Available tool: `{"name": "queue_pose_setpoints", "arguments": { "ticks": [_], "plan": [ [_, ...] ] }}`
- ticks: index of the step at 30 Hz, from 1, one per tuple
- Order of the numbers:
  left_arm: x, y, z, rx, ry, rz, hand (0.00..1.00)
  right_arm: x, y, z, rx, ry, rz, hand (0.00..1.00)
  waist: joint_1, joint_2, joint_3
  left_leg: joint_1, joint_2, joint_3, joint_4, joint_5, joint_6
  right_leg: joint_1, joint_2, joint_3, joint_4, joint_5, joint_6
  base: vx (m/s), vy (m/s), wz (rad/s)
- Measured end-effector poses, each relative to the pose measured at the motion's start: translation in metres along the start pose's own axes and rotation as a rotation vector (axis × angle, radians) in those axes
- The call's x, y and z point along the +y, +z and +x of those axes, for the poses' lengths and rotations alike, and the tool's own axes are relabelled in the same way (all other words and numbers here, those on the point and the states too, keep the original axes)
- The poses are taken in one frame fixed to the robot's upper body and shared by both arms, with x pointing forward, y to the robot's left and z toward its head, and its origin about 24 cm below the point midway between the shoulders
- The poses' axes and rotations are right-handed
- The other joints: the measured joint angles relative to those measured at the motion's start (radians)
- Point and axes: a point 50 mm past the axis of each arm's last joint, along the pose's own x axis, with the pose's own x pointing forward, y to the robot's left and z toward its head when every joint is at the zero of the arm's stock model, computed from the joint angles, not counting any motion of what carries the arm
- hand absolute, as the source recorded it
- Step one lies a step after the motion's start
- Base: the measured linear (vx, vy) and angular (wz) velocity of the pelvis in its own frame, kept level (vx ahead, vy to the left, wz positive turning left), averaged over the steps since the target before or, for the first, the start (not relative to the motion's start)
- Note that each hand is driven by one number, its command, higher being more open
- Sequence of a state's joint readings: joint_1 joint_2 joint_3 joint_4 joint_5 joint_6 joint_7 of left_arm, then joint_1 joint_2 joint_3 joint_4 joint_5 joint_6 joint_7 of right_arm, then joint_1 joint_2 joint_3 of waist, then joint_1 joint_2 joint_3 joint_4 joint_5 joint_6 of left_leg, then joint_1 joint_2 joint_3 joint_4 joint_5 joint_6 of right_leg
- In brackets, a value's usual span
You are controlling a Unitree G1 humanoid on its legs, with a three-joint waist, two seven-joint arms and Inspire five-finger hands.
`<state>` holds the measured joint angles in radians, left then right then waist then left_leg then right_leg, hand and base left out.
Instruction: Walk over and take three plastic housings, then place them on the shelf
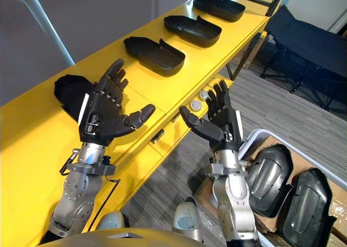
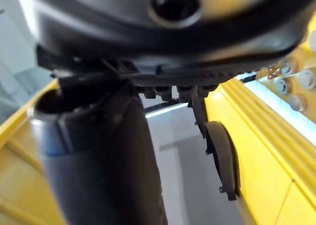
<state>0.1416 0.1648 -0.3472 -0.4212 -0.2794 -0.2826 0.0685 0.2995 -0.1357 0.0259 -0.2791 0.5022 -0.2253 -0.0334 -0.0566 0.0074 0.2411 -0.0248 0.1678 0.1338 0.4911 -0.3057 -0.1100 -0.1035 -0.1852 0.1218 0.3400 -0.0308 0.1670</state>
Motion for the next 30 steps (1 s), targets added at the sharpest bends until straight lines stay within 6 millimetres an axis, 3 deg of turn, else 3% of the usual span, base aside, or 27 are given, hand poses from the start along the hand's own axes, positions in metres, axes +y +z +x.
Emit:
{"name": "queue_pose_setpoints", "arguments": {
  "ticks": [1, 3, 4, 5, 7, 9, 11, 12, 15, 16, 17, 18, 19, 20, 21, 22, 23, 24, 25, 26, 28, 30],
  "plan": [
    [-0.002, 0.003, 0.001, -0.013, -0.036, -0.025, 1.0, 0.005, -0.009, -0.009, 0.034, -0.017, 0.077, 1.0, 0.006, -0.019, 0.012, 0.003, 0.001, 0.04, 0.026, -0.018, 0.016, -0.015, -0.006, -0.013, -0.006, 0.037, -0.003, -0.2, 0.21, -0.76],
    [-0.003, 0.005, 0.002, -0.021, -0.048, -0.025, 1.0, 0.015, -0.013, -0.01, 0.043, 0.021, 0.101, 1.0, 0.014, -0.031, 0.038, 0.02, 0.004, 0.09, 0.021, -0.022, 0.04, -0.016, -0.011, -0.079, -0.062, 0.128, -0.024, -0.31, 0.166, -1.14],
    [-0.004, 0.004, 0.004, -0.022, -0.055, -0.022, 1.0, 0.028, -0.014, -0.008, 0.041, 0.091, 0.108, 1.0, 0.028, -0.017, 0.047, 0.014, 0.032, 0.165, -0.011, -0.001, 0.074, -0.033, -0.009, -0.161, -0.103, 0.185, -0.05, -0.43, 0.142, -1.19],
    [-0.003, 0.003, 0.006, -0.022, -0.055, -0.021, 1.0, 0.033, -0.014, -0.007, 0.037, 0.12, 0.113, 1.0, 0.025, -0.016, 0.049, 0.01, 0.037, 0.18, -0.018, 0.011, 0.081, -0.048, -0.013, -0.207, -0.02, 0.132, -0.072, -0.42, 0.096, -1.05],
    [-0.001, -0.002, 0.006, -0.003, -0.035, -0.016, 1.0, 0.053, -0.014, 0.0, 0.019, 0.228, 0.049, 1.0, 0.027, -0.012, 0.045, 0.015, 0.041, 0.223, -0.082, 0.074, 0.097, -0.042, -0.052, -0.347, 0.245, -0.039, -0.141, -0.21, 0.038, -0.48],
    [0.002, -0.001, 0.005, -0.007, -0.026, -0.012, 1.0, 0.064, -0.015, 0.008, -0.005, 0.278, 0.027, 1.0, 0.042, -0.013, 0.042, 0.004, 0.053, 0.244, -0.119, 0.126, 0.088, 0.011, -0.099, -0.41, 0.325, -0.086, -0.163, -0.12, -0.043, -0.32],
    [0.008, 0.0, 0.003, -0.007, 0.007, 0.003, 1.0, 0.069, -0.022, 0.014, 0.01, 0.28, 0.024, 1.0, 0.067, -0.011, 0.035, -0.015, 0.076, 0.265, -0.132, 0.157, 0.073, 0.064, -0.159, -0.44, 0.341, -0.094, -0.174, -0.16, -0.162, -0.54],
    [0.017, -0.001, -0.004, 0.012, 0.057, 0.022, 1.0, 0.071, -0.028, 0.016, 0.027, 0.275, -0.016, 1.0, 0.089, -0.005, 0.017, -0.04, 0.11, 0.29, -0.128, 0.175, 0.05, 0.108, -0.217, -0.448, 0.319, -0.092, -0.174, -0.19, -0.308, -0.76],
    [0.035, -0.004, -0.02, 0.061, 0.177, 0.1, 1.0, 0.073, -0.032, 0.013, 0.039, 0.274, -0.086, 1.0, 0.105, -0.009, -0.01, -0.102, 0.199, 0.324, -0.087, 0.213, -0.007, 0.153, -0.262, -0.414, 0.147, -0.055, -0.145, -0.16, -0.407, -0.9],
    [0.042, -0.007, -0.024, 0.083, 0.205, 0.12, 1.0, 0.073, -0.032, 0.013, 0.05, 0.27, -0.101, 1.0, 0.104, -0.026, -0.019, -0.141, 0.236, 0.317, -0.046, 0.23, -0.035, 0.182, -0.239, -0.39, 0.02, 0.013, -0.075, -0.16, -0.552, -0.55],
    [0.044, -0.011, -0.026, 0.106, 0.214, 0.117, 1.0, 0.072, -0.033, 0.013, 0.06, 0.257, -0.115, 1.0, 0.101, -0.022, -0.02, -0.15, 0.258, 0.305, -0.046, 0.248, -0.043, 0.207, -0.209, -0.387, -0.012, -0.029, -0.003, -0.2, -0.714, -0.47],
    [0.044, -0.024, -0.036, 0.171, 0.243, 0.067, 1.0, 0.063, -0.037, 0.011, 0.106, 0.227, -0.152, 1.0, 0.09, -0.005, -0.033, -0.135, 0.296, 0.271, -0.1, 0.304, -0.047, 0.23, -0.157, -0.415, -0.042, -0.097, 0.09, -0.15, -0.574, -0.24],
    [0.041, -0.028, -0.041, 0.196, 0.255, 0.029, 1.0, 0.058, -0.039, 0.009, 0.121, 0.209, -0.164, 1.0, 0.079, 0.007, -0.039, -0.124, 0.31, 0.26, -0.137, 0.339, -0.039, 0.226, -0.135, -0.423, -0.031, -0.113, 0.087, -0.15, -0.62, -0.27],
    [0.03, -0.034, -0.048, 0.228, 0.268, -0.044, 1.0, 0.047, -0.039, 0.005, 0.141, 0.181, -0.194, 1.0, 0.056, 0.043, -0.038, -0.091, 0.349, 0.251, -0.213, 0.436, -0.017, 0.164, -0.099, -0.418, 0.093, -0.129, 0.062, -0.13, -0.394, -0.32],
    [0.024, -0.035, -0.05, 0.225, 0.279, -0.094, 1.0, 0.041, -0.04, 0.003, 0.164, 0.175, -0.215, 1.0, 0.054, 0.055, -0.032, -0.068, 0.384, 0.246, -0.255, 0.55, -0.008, 0.104, -0.074, -0.425, 0.087, -0.186, 0.018, -0.2, -0.498, -0.3],
    [0.025, -0.035, -0.05, 0.221, 0.274, -0.099, 1.0, 0.04, -0.042, 0.0, 0.179, 0.166, -0.204, 1.0, 0.044, 0.032, -0.038, -0.082, 0.386, 0.229, -0.255, 0.626, 0.025, 0.118, -0.061, -0.432, 0.004, -0.168, 0.022, -0.19, -0.422, -0.02],
    [0.023, -0.039, -0.049, 0.234, 0.275, -0.125, 1.0, 0.035, -0.043, -0.003, 0.193, 0.159, -0.22, 1.0, 0.021, 0.052, -0.037, -0.1, 0.405, 0.208, -0.254, 0.679, 0.066, 0.137, -0.033, -0.458, 0.01, -0.159, 0.005, -0.12, -0.425, 0.39],
    [0.017, -0.041, -0.049, 0.242, 0.267, -0.149, 1.0, 0.027, -0.043, -0.008, 0.212, 0.144, -0.243, 1.0, 0.002, 0.034, -0.032, -0.124, 0.394, 0.181, -0.228, 0.743, 0.07, 0.145, -0.038, -0.469, 0.007, -0.176, -0.021, -0.07, -0.295, 0.25],
    [0.014, -0.042, -0.048, 0.245, 0.248, -0.157, 1.0, 0.02, -0.041, -0.007, 0.21, 0.131, -0.271, 1.0, 0.006, 0.035, -0.033, -0.123, 0.341, 0.158, -0.191, 0.686, 0.014, 0.138, -0.053, -0.459, 0.004, -0.181, -0.032, -0.08, -0.239, -0.06],
    [0.012, -0.042, -0.048, 0.245, 0.236, -0.161, 1.0, 0.016, -0.038, -0.005, 0.201, 0.12, -0.282, 1.0, 0.007, 0.039, -0.034, -0.12, 0.304, 0.151, -0.177, 0.639, 0.003, 0.129, -0.056, -0.443, 0.0, -0.176, -0.039, -0.07, -0.16, -0.46],
    [0.01, -0.041, -0.049, 0.236, 0.215, -0.165, 1.0, 0.007, -0.032, 0.0, 0.177, 0.086, -0.308, 1.0, 0.014, 0.058, -0.046, -0.096, 0.201, 0.144, -0.163, 0.453, -0.001, 0.097, -0.044, -0.389, -0.038, -0.141, -0.057, -0.04, -0.09, -0.6],
    [0.01, -0.041, -0.049, 0.237, 0.22, -0.162, 1.0, 0.003, -0.031, 0.001, 0.172, 0.062, -0.321, 1.0, 0.025, 0.061, -0.048, -0.084, 0.149, 0.132, -0.147, 0.356, 0.002, 0.082, -0.026, -0.355, -0.075, -0.112, -0.061, -0.02, -0.006, -0.53]
  ]
}}
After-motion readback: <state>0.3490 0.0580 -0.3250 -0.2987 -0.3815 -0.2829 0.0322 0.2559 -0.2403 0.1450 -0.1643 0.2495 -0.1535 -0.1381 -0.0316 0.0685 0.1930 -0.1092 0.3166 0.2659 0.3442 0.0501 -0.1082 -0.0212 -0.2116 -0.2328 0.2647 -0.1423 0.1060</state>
